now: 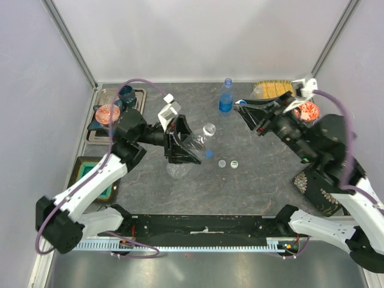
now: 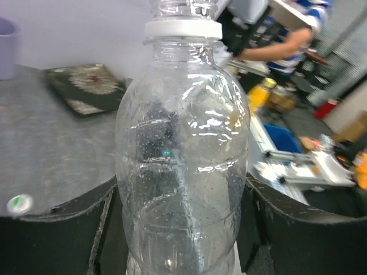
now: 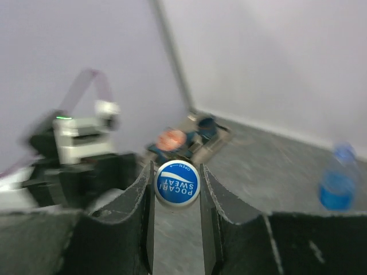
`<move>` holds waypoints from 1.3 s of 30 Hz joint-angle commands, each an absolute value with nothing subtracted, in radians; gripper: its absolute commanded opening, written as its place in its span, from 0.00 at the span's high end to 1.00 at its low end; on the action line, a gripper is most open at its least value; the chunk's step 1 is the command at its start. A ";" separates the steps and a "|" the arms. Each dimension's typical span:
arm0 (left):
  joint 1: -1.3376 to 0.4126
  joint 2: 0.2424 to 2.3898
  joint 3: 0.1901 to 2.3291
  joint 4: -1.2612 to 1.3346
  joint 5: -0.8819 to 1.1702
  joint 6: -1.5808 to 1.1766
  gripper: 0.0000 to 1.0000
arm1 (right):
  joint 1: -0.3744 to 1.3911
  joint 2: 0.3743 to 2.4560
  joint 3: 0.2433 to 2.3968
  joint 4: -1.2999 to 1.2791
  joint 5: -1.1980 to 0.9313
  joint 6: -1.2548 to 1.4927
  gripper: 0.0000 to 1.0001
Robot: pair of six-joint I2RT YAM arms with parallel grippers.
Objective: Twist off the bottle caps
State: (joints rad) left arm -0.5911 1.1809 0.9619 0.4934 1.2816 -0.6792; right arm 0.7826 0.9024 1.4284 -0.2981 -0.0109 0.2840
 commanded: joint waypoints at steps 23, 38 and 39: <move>-0.583 0.523 0.661 -0.064 0.365 -0.247 0.58 | 0.813 1.563 0.810 -0.029 0.129 0.514 1.00; -0.584 0.522 0.658 -0.075 0.374 -0.239 0.57 | 0.880 1.643 0.824 -0.143 0.179 0.520 0.53; -0.583 0.522 0.660 -0.078 0.374 -0.238 0.57 | 0.884 1.635 0.818 -0.144 0.184 0.526 0.50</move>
State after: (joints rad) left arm -0.5884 0.5293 0.6636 -0.0818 0.3897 -0.2874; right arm 0.8616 1.6402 0.8257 -0.0841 0.1642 0.5068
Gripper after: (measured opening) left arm 0.662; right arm 0.446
